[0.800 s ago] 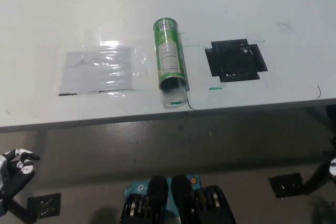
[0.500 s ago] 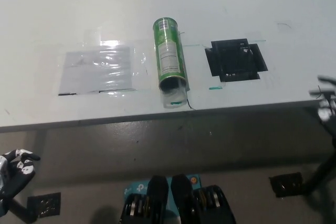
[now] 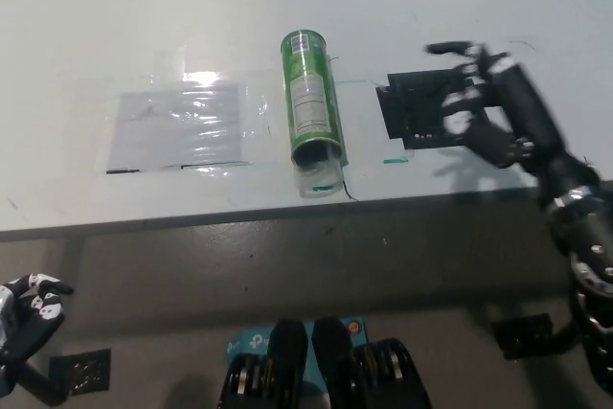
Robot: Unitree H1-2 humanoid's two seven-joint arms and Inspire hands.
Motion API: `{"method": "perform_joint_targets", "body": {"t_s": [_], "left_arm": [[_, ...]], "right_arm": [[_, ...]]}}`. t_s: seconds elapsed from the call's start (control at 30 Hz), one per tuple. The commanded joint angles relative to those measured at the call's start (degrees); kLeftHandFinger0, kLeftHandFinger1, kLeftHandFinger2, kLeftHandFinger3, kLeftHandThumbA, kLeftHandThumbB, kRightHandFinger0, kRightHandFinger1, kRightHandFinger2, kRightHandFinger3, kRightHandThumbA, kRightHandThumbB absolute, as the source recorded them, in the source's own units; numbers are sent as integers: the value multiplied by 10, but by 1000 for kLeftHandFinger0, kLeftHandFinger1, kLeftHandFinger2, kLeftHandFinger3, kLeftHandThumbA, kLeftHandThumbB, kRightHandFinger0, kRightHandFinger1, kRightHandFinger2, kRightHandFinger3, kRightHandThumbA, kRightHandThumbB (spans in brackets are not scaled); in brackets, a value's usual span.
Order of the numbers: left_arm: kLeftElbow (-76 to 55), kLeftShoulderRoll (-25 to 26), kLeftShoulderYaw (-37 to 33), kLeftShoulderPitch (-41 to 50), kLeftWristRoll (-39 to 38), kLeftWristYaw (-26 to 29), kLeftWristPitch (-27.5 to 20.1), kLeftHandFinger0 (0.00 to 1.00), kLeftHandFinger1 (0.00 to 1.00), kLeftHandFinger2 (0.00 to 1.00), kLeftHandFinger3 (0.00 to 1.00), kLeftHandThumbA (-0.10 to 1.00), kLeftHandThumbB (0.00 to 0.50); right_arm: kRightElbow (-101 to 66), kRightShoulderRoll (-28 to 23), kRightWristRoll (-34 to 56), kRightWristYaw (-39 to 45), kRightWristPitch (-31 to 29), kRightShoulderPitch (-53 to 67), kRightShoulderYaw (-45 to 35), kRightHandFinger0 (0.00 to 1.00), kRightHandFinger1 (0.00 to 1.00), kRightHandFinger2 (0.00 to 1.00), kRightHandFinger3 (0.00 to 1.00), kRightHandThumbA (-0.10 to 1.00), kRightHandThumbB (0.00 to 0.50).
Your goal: The robot uses its right hand finger to pull out the chips tray kept inside a container in the middle of the desk
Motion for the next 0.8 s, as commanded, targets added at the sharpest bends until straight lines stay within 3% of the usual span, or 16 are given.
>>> {"method": "perform_joint_targets", "body": {"t_s": [0.0,0.07,0.27,0.37,0.43,0.5,0.63,0.7,0.77], "left_arm": [[-19,8,1,-3,-3,-6,-3,6,0,0,112,-100,72],[-21,6,4,-6,-7,-5,2,0,0,0,111,-100,88],[-23,12,5,-9,-9,-7,4,0,0,0,112,-100,108],[-14,16,3,-11,-10,-15,-14,0,0,0,96,-100,145],[-14,14,5,-11,-13,-15,-11,0,0,0,98,-100,144],[-14,15,5,-11,-14,-16,-12,0,0,0,104,-100,133],[-17,15,5,-10,-10,-14,-7,0,0,0,103,-100,125],[-22,18,4,-12,-9,-15,-2,0,0,0,112,-100,102],[-20,18,4,-12,-10,-16,-4,0,0,0,108,-100,102]], "right_arm": [[7,-4,-33,23,-25,-32,21,0,0,289,747,35,160],[36,5,-56,28,-50,-48,52,3,24,432,747,-95,168],[88,12,-75,28,-95,-69,84,0,18,412,765,-76,152],[143,17,-79,37,-151,-91,101,20,108,567,738,-100,142],[150,17,-81,43,-145,-95,106,33,119,619,743,-100,153],[155,14,-99,51,-139,-100,120,43,133,663,773,-100,121],[168,18,-111,57,-140,-107,132,89,179,659,775,-100,118],[182,22,-123,49,-152,-109,136,219,350,666,766,-100,126],[192,23,-131,46,-161,-113,139,193,333,659,767,-100,124]]}}
